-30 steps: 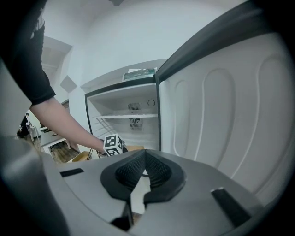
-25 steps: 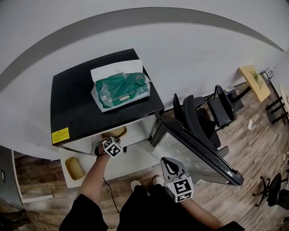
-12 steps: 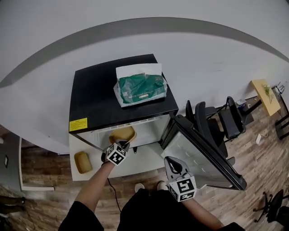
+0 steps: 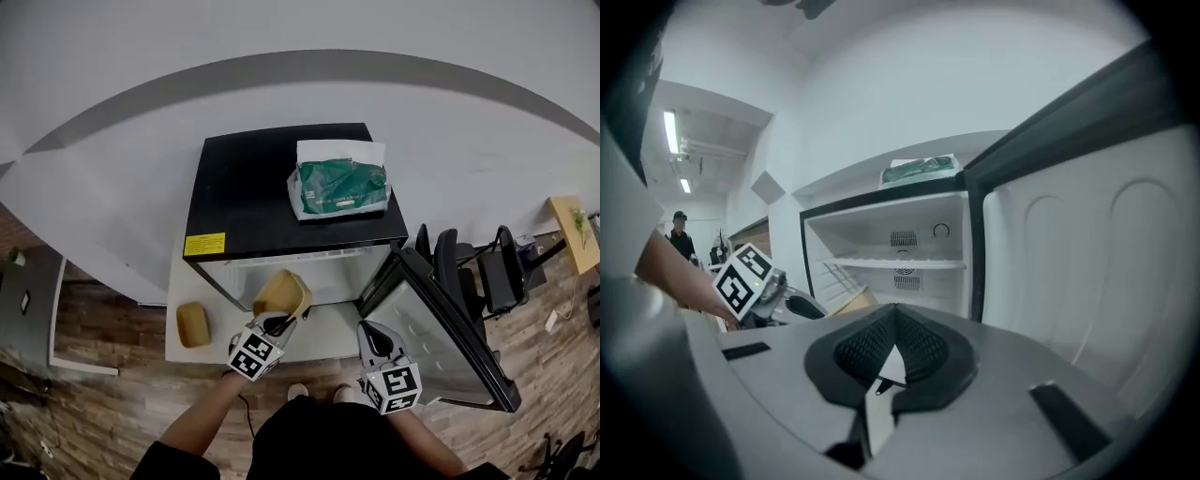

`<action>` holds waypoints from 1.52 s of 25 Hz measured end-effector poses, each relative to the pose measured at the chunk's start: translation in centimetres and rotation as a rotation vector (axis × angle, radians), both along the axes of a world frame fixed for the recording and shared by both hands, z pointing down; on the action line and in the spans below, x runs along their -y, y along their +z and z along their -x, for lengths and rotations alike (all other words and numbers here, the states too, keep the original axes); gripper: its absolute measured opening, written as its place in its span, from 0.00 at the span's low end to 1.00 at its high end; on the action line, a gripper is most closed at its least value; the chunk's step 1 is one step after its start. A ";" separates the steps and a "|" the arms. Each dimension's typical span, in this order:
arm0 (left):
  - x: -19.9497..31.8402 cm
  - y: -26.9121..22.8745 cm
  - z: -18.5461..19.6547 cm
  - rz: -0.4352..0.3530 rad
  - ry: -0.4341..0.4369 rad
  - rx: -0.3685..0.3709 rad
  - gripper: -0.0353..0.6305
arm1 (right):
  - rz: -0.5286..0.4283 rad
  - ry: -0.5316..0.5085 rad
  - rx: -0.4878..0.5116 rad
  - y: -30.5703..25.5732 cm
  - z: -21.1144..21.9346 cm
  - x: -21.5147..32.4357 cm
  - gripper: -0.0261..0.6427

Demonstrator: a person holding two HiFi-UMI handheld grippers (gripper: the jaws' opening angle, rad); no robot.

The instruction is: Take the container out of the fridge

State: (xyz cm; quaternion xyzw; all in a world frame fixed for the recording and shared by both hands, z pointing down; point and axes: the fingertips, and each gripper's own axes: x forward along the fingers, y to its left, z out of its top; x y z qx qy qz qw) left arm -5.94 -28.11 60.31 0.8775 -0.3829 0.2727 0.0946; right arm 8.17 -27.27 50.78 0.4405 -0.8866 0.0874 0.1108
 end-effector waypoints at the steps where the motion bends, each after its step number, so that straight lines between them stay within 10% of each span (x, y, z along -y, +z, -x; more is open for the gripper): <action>1: -0.8 -0.5 -0.2 -0.010 -0.001 -0.008 0.09 | 0.001 -0.005 0.003 -0.1 0.2 0.1 0.04; 7: -4.9 -4.9 0.1 -0.097 -0.055 -0.085 0.09 | -0.017 -0.013 0.016 -1.6 0.9 0.4 0.04; 13: -6.7 -8.4 3.6 -0.176 -0.327 -0.253 0.09 | -0.076 -0.030 0.023 -4.3 1.7 0.8 0.04; 22: -8.2 -10.2 10.2 -0.303 -0.606 -0.277 0.09 | -0.052 -0.009 -0.026 -2.4 2.2 1.9 0.04; 38: -8.5 -10.2 14.9 -0.354 -0.694 -0.328 0.09 | -0.123 -0.022 -0.084 -3.2 5.0 2.5 0.04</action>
